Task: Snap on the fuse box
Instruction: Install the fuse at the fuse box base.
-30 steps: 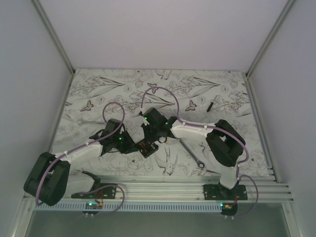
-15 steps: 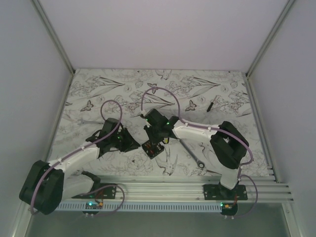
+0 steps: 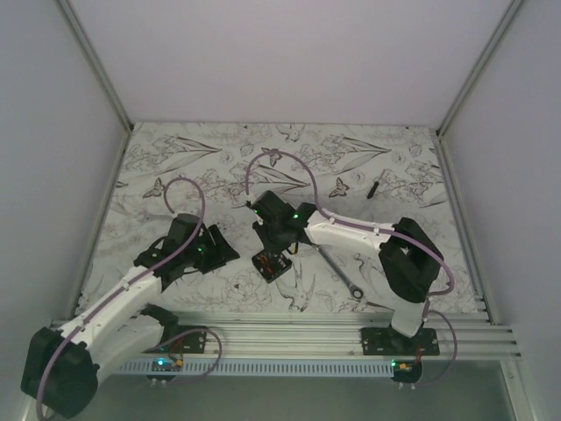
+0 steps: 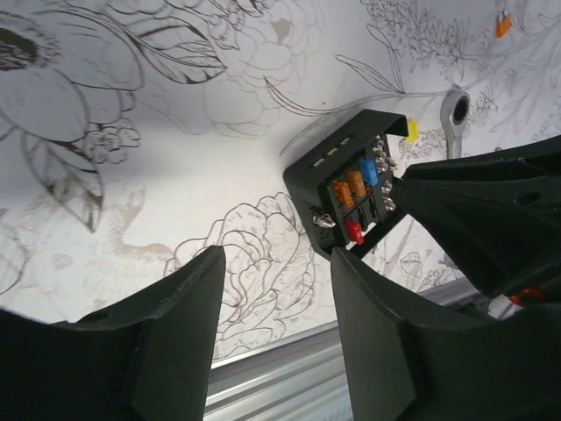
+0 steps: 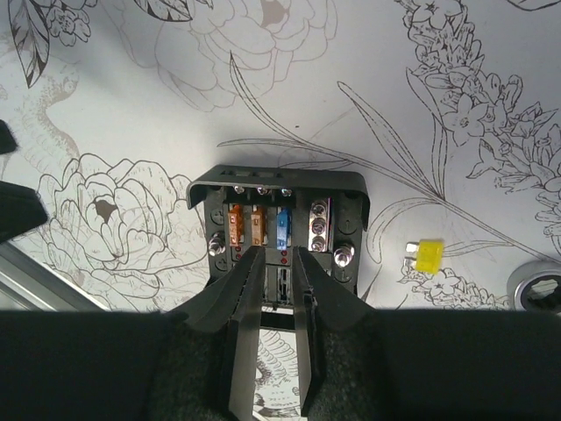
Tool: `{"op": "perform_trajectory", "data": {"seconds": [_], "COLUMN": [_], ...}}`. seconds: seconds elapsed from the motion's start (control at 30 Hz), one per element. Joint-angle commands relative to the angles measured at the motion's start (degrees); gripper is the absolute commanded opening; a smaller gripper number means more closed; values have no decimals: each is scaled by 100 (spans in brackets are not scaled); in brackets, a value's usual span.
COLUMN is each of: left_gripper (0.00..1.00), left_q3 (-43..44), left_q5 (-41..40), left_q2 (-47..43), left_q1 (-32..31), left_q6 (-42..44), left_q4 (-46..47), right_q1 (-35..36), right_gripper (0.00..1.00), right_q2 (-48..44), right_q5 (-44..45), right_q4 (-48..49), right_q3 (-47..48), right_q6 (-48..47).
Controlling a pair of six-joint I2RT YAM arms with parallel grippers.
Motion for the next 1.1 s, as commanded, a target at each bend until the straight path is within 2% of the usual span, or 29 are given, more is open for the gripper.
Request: {"op": "perform_trajectory", "data": {"seconds": [0.0, 0.33, 0.47, 0.67, 0.83, 1.07], "left_gripper": [59, 82, 86, 89, 89, 90], "left_q3": [216, 259, 268, 268, 268, 253], "left_q5": [-669, -1081, -1063, -1060, -1032, -1036], "left_q2": [-378, -618, -554, -526, -524, -533], "left_q1": [61, 145, 163, 176, 194, 203], "left_q6": [561, 847, 850, 841, 833, 819], "left_q4": [-856, -1199, -1204, -1209, -1202, -1203], "right_q1": [61, 70, 70, 80, 79, 162], "right_gripper": [25, 20, 18, 13, 0, 0], "right_q2": [123, 442, 555, 727, 935, 803], "right_q5": [182, 239, 241, 223, 254, 300], "right_q4": [-217, -331, -382, -477, -733, -639], "right_q3": [275, 527, 586, 631, 660, 565], "right_q6": [-51, -79, -73, -39, 76, 49]}}
